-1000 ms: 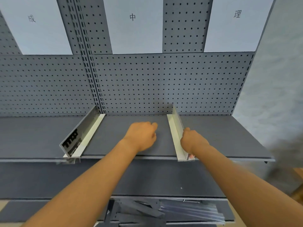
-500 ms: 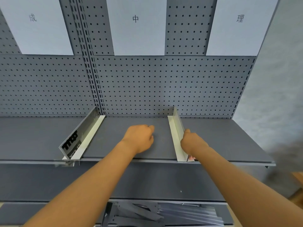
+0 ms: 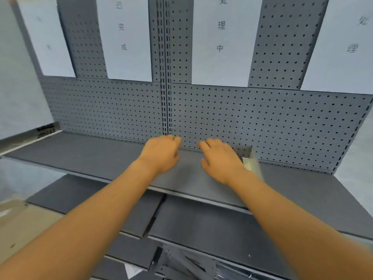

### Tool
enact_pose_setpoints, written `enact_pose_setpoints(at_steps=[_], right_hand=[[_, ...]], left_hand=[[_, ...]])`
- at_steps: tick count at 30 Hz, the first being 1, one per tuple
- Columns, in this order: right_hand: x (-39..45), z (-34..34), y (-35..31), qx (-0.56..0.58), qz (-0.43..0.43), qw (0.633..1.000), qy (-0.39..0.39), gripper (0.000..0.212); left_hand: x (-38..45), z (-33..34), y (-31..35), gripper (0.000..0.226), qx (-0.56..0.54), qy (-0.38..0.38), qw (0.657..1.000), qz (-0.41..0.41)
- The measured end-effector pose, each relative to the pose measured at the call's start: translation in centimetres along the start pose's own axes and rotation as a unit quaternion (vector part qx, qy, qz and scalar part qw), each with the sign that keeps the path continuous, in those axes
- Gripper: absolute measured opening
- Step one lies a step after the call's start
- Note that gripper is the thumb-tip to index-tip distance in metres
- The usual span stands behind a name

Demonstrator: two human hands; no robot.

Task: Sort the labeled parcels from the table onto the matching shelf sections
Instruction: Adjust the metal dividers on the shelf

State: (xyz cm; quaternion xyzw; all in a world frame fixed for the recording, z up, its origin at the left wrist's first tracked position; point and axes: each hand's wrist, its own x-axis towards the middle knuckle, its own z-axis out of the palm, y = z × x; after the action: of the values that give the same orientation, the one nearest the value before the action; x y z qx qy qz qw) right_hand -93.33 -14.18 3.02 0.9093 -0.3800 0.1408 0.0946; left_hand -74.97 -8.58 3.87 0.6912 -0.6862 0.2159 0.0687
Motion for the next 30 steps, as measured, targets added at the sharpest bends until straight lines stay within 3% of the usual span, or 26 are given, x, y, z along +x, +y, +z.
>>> enact_pose_setpoints(at_steps=[5, 21, 30], right_hand=[[3.2, -1.5, -7.5, 0.07, -0.094, 0.993, 0.009, 0.048], [15.1, 0.2, -39.8, 0.102, -0.195, 0.976, -0.001, 0.053], [23.7, 2.6, -51.2, 0.111, -0.218, 0.969, -0.019, 0.052]], left_hand=[[-5.2, -2.9, -8.1, 0.028, 0.058, 0.008, 0.998, -0.037], [-25.7, -4.5, -37.1, 0.032, 0.111, -0.046, 0.974, -0.191], [-27.8, -1.4, -49.1, 0.031, 0.108, -0.054, 0.97, -0.21]])
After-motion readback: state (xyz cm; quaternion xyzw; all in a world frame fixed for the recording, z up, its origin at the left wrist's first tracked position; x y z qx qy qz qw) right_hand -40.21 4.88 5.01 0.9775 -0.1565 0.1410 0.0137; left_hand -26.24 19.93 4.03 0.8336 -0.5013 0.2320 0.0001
